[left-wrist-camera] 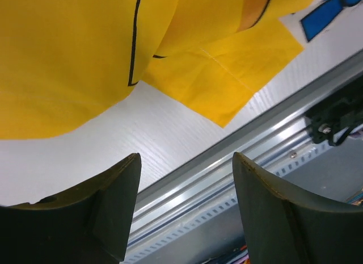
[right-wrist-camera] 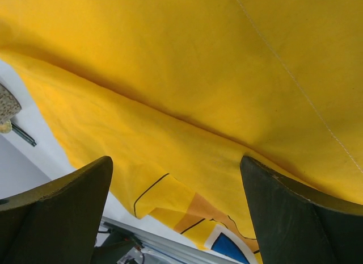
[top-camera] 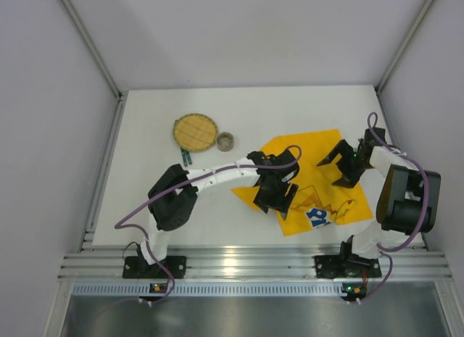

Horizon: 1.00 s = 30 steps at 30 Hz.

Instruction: Set the dinner table for one person

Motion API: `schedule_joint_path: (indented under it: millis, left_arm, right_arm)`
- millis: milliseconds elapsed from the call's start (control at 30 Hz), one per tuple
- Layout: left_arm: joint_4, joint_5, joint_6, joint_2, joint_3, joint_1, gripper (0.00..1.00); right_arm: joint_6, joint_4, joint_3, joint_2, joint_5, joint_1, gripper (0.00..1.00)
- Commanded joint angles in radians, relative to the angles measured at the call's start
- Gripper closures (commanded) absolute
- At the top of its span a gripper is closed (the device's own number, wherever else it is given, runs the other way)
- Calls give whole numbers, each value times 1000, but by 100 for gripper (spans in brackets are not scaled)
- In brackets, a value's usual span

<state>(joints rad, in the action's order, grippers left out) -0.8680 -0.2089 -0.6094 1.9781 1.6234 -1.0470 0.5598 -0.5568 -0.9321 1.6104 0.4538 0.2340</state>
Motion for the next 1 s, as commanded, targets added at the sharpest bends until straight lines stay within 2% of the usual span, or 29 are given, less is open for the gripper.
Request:
schedule_joint_path:
  millis: [0, 233, 600, 700, 767, 867, 933, 967]
  left_arm:
    - [-52, -30, 0, 91, 4, -39, 30]
    - [-46, -11, 17, 180, 58, -41, 34]
    - [43, -69, 10, 252, 102, -39, 35]
    - [54, -72, 2, 284, 118, -38, 38]
    - [61, -67, -1, 320, 130, -36, 47]
    - [79, -93, 10, 364, 125, -38, 71]
    - [110, -104, 26, 375, 110, -39, 81]
    - [121, -103, 31, 378, 86, -39, 100]
  right_arm:
    - [-18, -2, -48, 0, 9, 7, 5]
    - [-27, 0, -24, -12, 0, 7, 5]
    - [-38, 1, -1, -33, -17, 7, 5]
    - [-40, 3, 3, -37, -20, 7, 5]
    - [-41, 3, 7, -33, -23, 7, 5]
    - [-41, 6, 9, -33, -21, 8, 5]
    - [-43, 6, 9, -33, -18, 7, 5]
    - [-43, 8, 9, -33, -18, 7, 5]
